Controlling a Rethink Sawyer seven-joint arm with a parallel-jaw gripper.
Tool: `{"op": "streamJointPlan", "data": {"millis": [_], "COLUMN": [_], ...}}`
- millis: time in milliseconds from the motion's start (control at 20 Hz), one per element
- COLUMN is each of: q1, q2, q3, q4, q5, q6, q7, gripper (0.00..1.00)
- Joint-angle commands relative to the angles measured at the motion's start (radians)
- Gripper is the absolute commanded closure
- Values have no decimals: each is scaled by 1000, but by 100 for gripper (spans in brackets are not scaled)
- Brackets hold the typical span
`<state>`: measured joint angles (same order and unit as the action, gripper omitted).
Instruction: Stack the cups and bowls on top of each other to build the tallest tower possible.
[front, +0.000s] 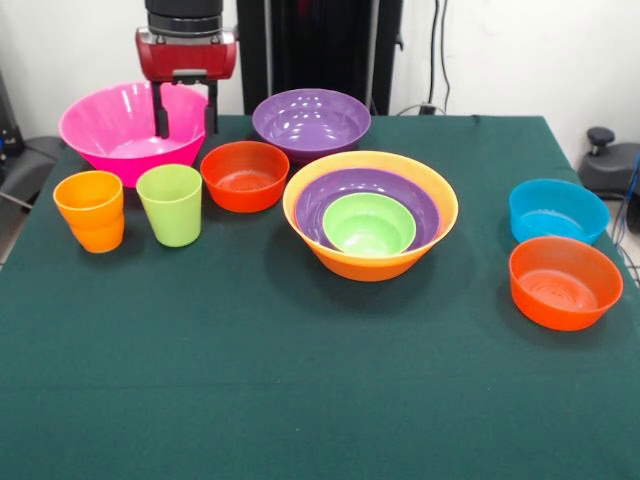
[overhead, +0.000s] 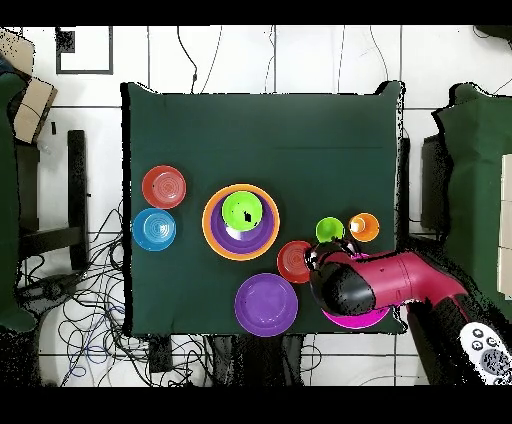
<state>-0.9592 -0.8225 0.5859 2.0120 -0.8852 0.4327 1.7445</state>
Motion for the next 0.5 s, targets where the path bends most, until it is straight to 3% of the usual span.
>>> {"op": "streamJointPlan", "data": {"millis": [50,300,500], "q1": [63,80,86], "q2": [40,43,95], "q3": [-76,-104,-129], "q4": [-46,-49,-79], "q5": [-78,-76,-101], "q6": [-62,-79,-104], "q7": [75,78,67], "gripper": [0,0,0]}}
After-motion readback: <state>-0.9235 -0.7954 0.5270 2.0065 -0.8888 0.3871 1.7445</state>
